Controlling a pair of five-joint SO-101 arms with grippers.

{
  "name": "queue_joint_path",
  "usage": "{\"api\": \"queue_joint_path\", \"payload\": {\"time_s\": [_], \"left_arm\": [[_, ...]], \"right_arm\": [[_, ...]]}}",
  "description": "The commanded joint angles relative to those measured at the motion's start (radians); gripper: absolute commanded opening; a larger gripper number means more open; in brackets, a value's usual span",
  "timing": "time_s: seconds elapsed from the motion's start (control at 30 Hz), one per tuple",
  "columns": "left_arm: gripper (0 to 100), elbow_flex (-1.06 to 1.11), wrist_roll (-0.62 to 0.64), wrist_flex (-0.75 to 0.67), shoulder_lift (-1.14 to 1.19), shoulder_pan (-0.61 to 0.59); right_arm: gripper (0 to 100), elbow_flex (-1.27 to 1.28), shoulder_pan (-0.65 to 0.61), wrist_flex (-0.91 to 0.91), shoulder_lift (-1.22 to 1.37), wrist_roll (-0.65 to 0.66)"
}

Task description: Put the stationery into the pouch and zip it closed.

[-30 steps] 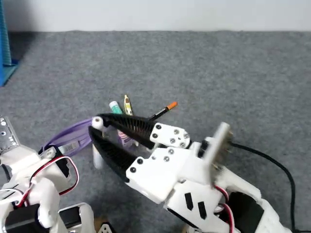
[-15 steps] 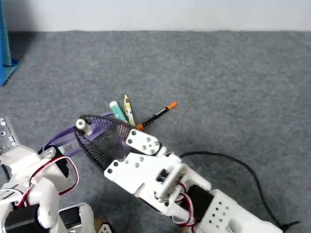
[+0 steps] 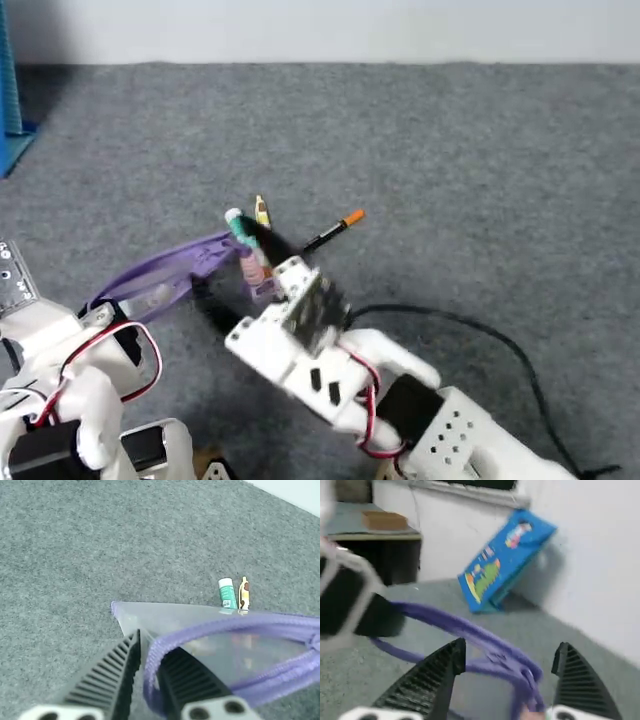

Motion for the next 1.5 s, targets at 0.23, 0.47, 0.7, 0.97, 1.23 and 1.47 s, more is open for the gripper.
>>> {"api": "queue_joint_path", "payload": {"time_s": [0.23, 0.47, 0.7, 0.97, 1.23, 1.47], "left_arm": [[1, -0.031, 0.008, -0.094, 0.014, -0.203], [1, -0.031, -0.02, -0.091, 0.014, -0.238], [1, -0.033, -0.044, -0.055, 0.014, -0.236], [1, -0.031, -0.049, -0.055, 0.014, -0.236], [1, -0.031, -0.051, -0.055, 0.014, -0.236], [1, -0.031, -0.051, -0.055, 0.014, -0.236]], "right_arm": [[28.8, -0.106, 0.314, 0.421, -0.01, -0.155], [28.1, -0.112, 0.32, 0.453, 0.108, -0.132], [18.3, -0.287, 0.375, 0.443, 0.506, -0.272], [22.5, -0.683, 0.507, 0.453, 0.977, -0.555], [23.2, -0.967, 0.55, 0.453, 1.316, -0.68], [23.2, -1.12, 0.582, 0.455, 1.524, -0.717]]}}
